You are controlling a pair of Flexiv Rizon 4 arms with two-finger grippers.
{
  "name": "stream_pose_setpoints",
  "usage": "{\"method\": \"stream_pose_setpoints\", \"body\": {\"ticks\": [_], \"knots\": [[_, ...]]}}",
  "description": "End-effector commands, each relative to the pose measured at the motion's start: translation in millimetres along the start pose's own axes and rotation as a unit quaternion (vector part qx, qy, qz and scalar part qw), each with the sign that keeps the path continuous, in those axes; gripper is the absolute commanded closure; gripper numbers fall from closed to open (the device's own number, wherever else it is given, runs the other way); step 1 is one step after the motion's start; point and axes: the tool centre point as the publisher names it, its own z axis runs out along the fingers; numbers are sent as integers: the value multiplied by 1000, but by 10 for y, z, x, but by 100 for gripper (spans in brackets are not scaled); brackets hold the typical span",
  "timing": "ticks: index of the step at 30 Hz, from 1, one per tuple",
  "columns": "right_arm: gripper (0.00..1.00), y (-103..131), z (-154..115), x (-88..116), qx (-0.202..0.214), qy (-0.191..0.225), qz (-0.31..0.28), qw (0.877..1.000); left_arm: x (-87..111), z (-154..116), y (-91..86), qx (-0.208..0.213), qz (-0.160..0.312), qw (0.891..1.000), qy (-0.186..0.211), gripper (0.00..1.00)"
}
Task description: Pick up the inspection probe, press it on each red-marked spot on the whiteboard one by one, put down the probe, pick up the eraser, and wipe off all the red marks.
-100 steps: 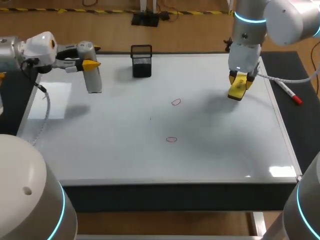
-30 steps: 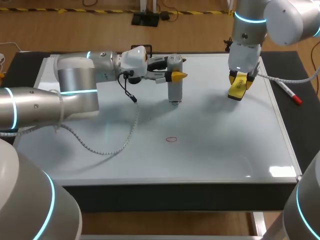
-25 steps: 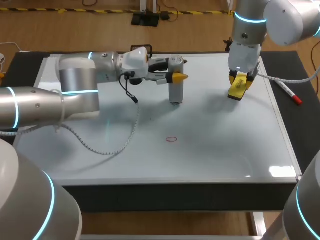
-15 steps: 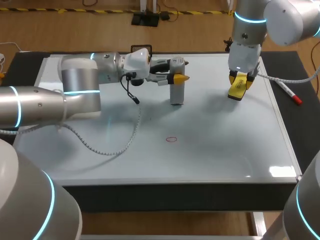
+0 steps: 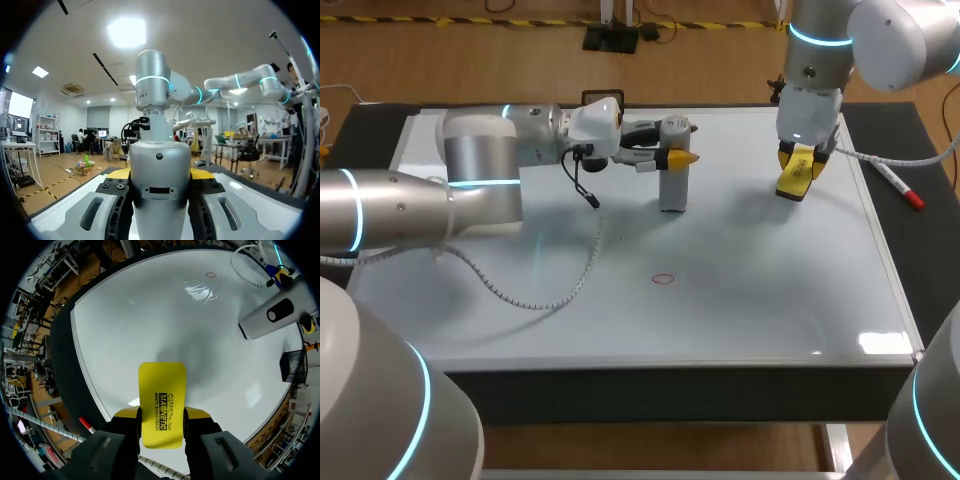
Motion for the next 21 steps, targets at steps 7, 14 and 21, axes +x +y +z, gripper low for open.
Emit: {"method": "stream_pose_setpoints", "body": {"ticks": [7, 14, 21], "knots": [[100, -6, -7, 3, 1, 1, -1, 1000, -31, -15, 16, -3, -7, 1000, 1, 100], [100, -6, -7, 3, 1, 1, -1, 1000, -36, -20, 19, -2, -8, 1000, 1, 100], [100, -6, -7, 3, 1, 1, -1, 1000, -36, -16, 17, -1, -8, 1000, 1, 100]]}}
